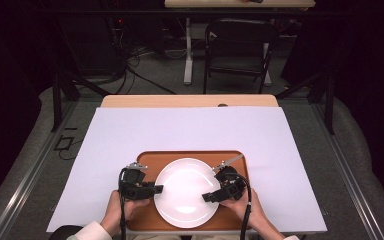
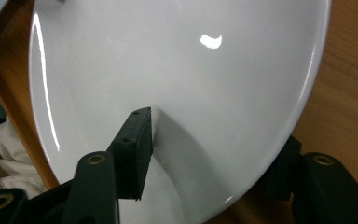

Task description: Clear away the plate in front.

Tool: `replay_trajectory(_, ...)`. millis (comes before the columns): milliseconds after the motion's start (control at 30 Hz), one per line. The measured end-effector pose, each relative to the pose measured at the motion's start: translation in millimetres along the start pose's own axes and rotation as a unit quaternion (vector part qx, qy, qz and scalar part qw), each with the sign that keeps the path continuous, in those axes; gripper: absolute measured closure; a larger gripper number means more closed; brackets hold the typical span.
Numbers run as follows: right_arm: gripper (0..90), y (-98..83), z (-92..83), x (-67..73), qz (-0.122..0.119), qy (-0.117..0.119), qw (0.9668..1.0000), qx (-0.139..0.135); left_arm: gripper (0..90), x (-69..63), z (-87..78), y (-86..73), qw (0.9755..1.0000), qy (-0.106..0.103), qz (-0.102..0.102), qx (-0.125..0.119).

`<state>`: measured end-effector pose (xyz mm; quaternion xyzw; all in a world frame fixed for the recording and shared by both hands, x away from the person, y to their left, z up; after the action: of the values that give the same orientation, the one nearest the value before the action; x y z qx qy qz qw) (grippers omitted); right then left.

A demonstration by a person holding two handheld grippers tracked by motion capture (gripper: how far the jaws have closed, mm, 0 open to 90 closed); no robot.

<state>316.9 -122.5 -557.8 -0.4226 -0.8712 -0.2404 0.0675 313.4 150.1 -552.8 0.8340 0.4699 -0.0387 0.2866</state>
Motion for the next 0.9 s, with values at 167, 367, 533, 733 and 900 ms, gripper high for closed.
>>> replay_trajectory(167, 41.8, 0.0, 1.2, 1.0, 0.001, 0.005, 1.0000, 0.006, 66.3, 0.2, 2.6, -0.6, 1.0000, 0.005, -0.005, 0.005)
replay_trajectory(367, 39.8, -0.1, 1.1, 1.7, -0.008, -0.002, 0.9999, 0.012, 65.7, 0.1, 3.6, -1.2, 0.9998, 0.011, 0.000, 0.014)
replay_trajectory(533, 34.6, 0.3, 1.6, 4.6, -0.018, -0.029, 0.9993, 0.017, 65.6, -0.4, 4.3, -1.8, 0.9997, 0.015, 0.001, 0.017)
replay_trajectory(733, 34.2, 0.0, 1.3, 4.6, -0.028, -0.050, 0.9980, 0.024, 65.0, 0.0, 6.4, -2.1, 0.9995, 0.021, 0.006, 0.025)
replay_trajectory(900, 35.9, -0.5, 0.0, 1.8, -0.030, -0.062, 0.9973, 0.027, 64.1, -0.7, 8.1, -1.9, 0.9992, 0.022, 0.012, 0.030)
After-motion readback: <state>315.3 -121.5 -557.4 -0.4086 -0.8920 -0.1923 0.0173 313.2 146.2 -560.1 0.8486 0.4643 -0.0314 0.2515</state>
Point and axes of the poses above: each handheld gripper's, and its own axes: z roughly forward along the jaws, y roughly out of its top, x roughly to its left, the point moved 3 cm from there along z, roughly forward along the jaws, and after that the axes turned 8 degrees about x, right-handed, at the moved point
